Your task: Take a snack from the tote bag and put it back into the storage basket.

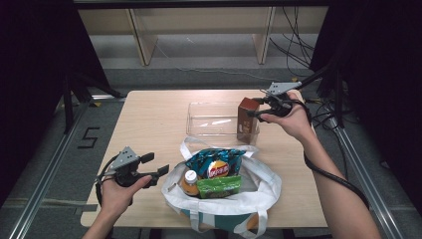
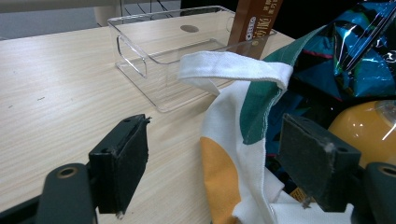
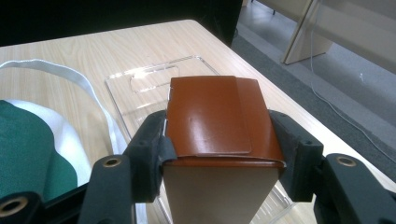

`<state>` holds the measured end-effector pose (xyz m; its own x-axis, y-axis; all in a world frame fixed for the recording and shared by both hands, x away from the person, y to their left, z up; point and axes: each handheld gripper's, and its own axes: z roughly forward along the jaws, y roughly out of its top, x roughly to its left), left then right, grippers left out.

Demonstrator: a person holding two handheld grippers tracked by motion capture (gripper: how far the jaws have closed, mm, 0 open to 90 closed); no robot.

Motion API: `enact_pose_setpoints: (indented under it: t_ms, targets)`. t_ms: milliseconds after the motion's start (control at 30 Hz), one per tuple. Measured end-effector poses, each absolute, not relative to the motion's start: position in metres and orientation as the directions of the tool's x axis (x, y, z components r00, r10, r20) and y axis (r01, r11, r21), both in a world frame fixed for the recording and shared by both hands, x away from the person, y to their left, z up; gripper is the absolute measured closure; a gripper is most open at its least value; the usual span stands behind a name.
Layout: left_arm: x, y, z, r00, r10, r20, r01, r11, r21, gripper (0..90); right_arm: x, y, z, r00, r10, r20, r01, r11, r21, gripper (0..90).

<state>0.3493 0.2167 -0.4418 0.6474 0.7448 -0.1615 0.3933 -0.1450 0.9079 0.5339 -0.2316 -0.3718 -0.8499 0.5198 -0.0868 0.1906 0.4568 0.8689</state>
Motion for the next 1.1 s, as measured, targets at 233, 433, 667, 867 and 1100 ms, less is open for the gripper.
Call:
enact_pose_setpoints:
  t_ms: [233, 433, 667, 867, 1100]
  targets:
    - [0.3489, 0.2162, -0.4415, 0.644, 0.748, -0.161, 0.397, -0.148, 0.906, 23.9, 0.5336, -0.2346, -0.3719, -0.847, 0.527, -0.069, 0.208, 0.449, 0.869, 43.1]
    - [0.349, 0.2165, -0.4411, 0.646, 0.747, -0.155, 0.393, -0.152, 0.907, 23.9, 0.5335, -0.2344, -0.3727, -0.836, 0.546, -0.063, 0.22, 0.438, 0.872, 42.2]
    - [0.3491, 0.2166, -0.4417, 0.647, 0.746, -0.158, 0.395, -0.151, 0.906, 23.9, 0.5344, -0.2337, -0.3745, -0.834, 0.548, -0.066, 0.233, 0.457, 0.859, 39.4]
    - [0.3494, 0.2168, -0.4417, 0.65, 0.743, -0.16, 0.392, -0.148, 0.908, 23.9, 0.5334, -0.2335, -0.3761, -0.828, 0.56, -0.034, 0.26, 0.437, 0.861, 35.6]
    - [0.3486, 0.2158, -0.4415, 0.639, 0.751, -0.167, 0.402, -0.141, 0.905, 23.9, 0.5336, -0.2358, -0.3761, -0.817, 0.576, -0.039, 0.265, 0.434, 0.861, 33.3]
